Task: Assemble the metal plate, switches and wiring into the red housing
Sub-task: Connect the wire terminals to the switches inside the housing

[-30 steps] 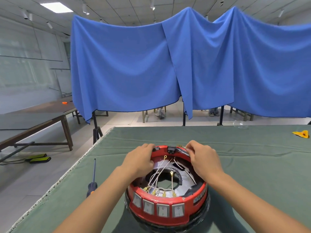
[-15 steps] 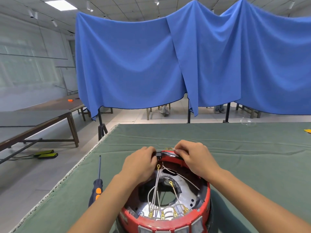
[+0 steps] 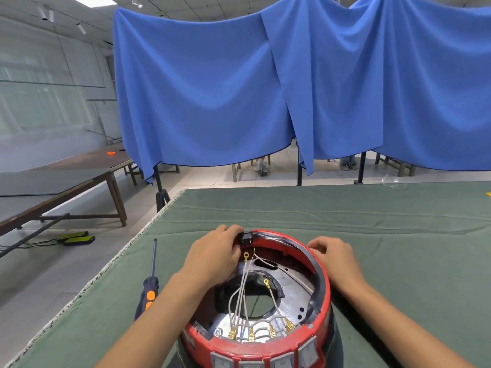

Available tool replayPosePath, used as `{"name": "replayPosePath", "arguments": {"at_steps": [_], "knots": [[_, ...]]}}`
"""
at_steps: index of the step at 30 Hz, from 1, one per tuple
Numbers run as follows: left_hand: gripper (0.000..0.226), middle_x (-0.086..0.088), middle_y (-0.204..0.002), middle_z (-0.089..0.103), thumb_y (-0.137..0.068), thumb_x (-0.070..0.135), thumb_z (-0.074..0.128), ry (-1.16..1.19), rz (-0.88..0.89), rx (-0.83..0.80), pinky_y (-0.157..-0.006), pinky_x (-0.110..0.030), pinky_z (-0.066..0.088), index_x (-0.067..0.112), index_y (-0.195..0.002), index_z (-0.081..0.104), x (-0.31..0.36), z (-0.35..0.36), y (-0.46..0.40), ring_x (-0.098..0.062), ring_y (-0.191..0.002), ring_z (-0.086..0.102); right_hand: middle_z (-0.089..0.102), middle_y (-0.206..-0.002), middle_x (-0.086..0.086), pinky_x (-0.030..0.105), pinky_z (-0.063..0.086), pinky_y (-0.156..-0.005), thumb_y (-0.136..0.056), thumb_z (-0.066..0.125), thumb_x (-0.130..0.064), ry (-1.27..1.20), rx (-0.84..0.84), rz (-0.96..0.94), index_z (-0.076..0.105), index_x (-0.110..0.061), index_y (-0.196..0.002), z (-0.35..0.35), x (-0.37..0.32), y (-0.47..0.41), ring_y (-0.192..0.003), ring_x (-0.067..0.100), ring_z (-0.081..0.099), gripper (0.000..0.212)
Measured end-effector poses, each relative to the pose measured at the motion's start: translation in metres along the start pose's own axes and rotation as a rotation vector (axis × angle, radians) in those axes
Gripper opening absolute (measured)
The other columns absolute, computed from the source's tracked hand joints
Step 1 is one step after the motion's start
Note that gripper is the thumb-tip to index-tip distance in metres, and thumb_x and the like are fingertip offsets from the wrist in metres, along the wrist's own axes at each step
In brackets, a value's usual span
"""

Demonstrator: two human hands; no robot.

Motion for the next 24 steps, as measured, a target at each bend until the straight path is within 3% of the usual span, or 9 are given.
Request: {"name": "replayPosePath", "arguments": {"at_steps": [6, 11, 14, 20, 24], "knots": [[0.034, 0.007, -0.122, 0.056, -0.095, 0.025, 0.043, 0.021, -0.036, 0.020, -0.085, -0.034, 0.043, 0.034, -0.127, 0.048, -0.002, 0.001, -0.002, -0.022, -0.113, 0.054, 0.072, -0.091, -0.008, 0.027, 0.048, -0.078, -0.085, 0.064, -0.023, 0.020, -0.032, 0.001, 0.072, -0.023, -0.090, 0.000, 0.001, -0.006, -0.090, 0.014, 0.064, 0.010], [0.036, 0.008, -0.123, 0.057, -0.094, 0.022, 0.043, 0.022, -0.049, 0.013, -0.087, -0.034, 0.044, 0.035, -0.127, 0.049, -0.003, 0.002, -0.002, -0.021, -0.114, 0.054, 0.067, -0.071, -0.015, 0.018, 0.043, -0.064, -0.082, 0.064, -0.014, -0.222, 0.092, -0.100, 0.067, -0.029, -0.071, -0.020, -0.019, -0.003, -0.071, 0.004, 0.061, 0.019], [0.035, 0.008, -0.124, 0.061, -0.095, 0.025, 0.045, 0.029, -0.075, 0.008, -0.089, -0.035, 0.046, 0.039, -0.126, 0.053, -0.002, -0.001, -0.003, -0.021, -0.115, 0.054, 0.064, -0.065, -0.016, 0.008, 0.041, -0.056, -0.079, 0.066, -0.017, -0.200, 0.081, -0.236, 0.064, -0.031, -0.067, -0.025, -0.047, 0.007, -0.063, -0.005, 0.057, 0.019], [0.031, 0.008, -0.117, 0.067, -0.094, 0.031, 0.051, 0.025, -0.152, -0.015, -0.082, -0.032, 0.047, 0.049, -0.117, 0.060, -0.001, -0.009, -0.004, -0.022, -0.111, 0.059, 0.067, -0.068, -0.010, 0.029, 0.053, -0.068, -0.080, 0.062, -0.024, -0.030, -0.154, -0.342, 0.067, -0.027, -0.070, -0.008, -0.099, 0.029, -0.067, 0.008, 0.062, 0.012], [0.029, 0.005, -0.113, 0.069, -0.092, 0.031, 0.052, 0.041, -0.143, 0.006, -0.081, -0.033, 0.048, 0.049, -0.112, 0.063, 0.000, -0.010, -0.001, -0.025, -0.108, 0.060, 0.070, -0.086, 0.009, 0.032, 0.051, -0.071, -0.083, 0.055, -0.022, 0.380, -0.284, -0.261, 0.071, -0.014, -0.084, 0.011, -0.107, 0.029, -0.085, 0.029, 0.064, 0.018]]}}
Point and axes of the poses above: each hand's wrist, its own y-axis away from the middle knuckle, its own z-axis out of the palm, x = y × z, the point moved 1 cm from there along -y, towards the middle knuckle
